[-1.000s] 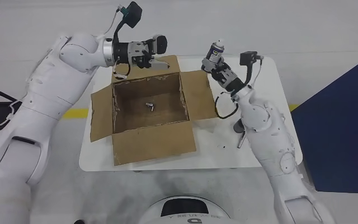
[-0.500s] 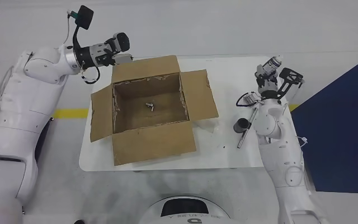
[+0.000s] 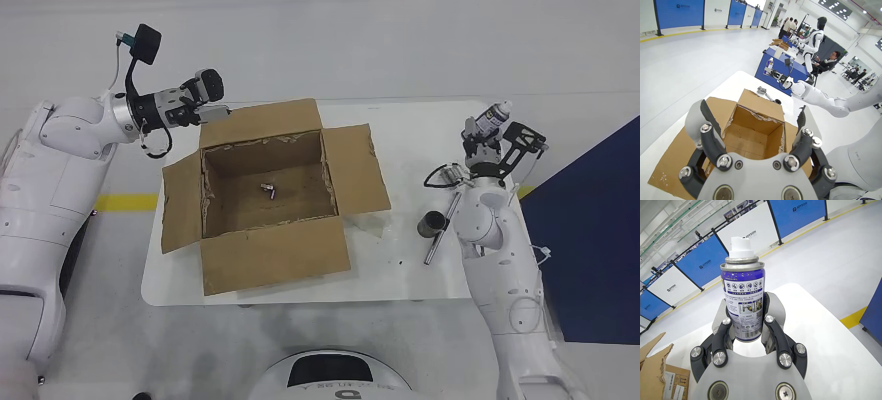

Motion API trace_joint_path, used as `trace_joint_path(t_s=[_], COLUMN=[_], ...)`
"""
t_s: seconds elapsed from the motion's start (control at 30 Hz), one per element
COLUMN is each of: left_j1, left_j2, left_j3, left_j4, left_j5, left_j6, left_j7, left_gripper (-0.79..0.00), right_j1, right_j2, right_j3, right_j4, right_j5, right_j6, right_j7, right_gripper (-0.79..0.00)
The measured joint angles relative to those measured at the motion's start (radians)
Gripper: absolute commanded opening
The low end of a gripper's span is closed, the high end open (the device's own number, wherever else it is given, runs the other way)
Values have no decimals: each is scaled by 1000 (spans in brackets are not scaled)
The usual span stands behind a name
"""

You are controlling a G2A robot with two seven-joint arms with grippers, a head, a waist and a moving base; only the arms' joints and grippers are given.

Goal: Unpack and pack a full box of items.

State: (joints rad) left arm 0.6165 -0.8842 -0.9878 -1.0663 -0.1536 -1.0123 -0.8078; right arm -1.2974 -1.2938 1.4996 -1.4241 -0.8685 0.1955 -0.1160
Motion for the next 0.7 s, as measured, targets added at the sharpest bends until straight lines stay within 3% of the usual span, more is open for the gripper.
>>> trace_joint_path(t_s=[0.33,0.7], left_j1=[0,0], left_j2=[0,0], left_j3=[0,0], left_j4=[0,0], left_j5=[0,0], left_j6=[0,0], left_j7=[0,0], left_gripper=[0,0], right_j1=[28,35], right_j2=[21,24], right_j3=[82,53], right_j4=[205,308], right_j5=[-115,-247], right_j6=[-2,-1], right_j7=[32,30], right_gripper=[-785,-785])
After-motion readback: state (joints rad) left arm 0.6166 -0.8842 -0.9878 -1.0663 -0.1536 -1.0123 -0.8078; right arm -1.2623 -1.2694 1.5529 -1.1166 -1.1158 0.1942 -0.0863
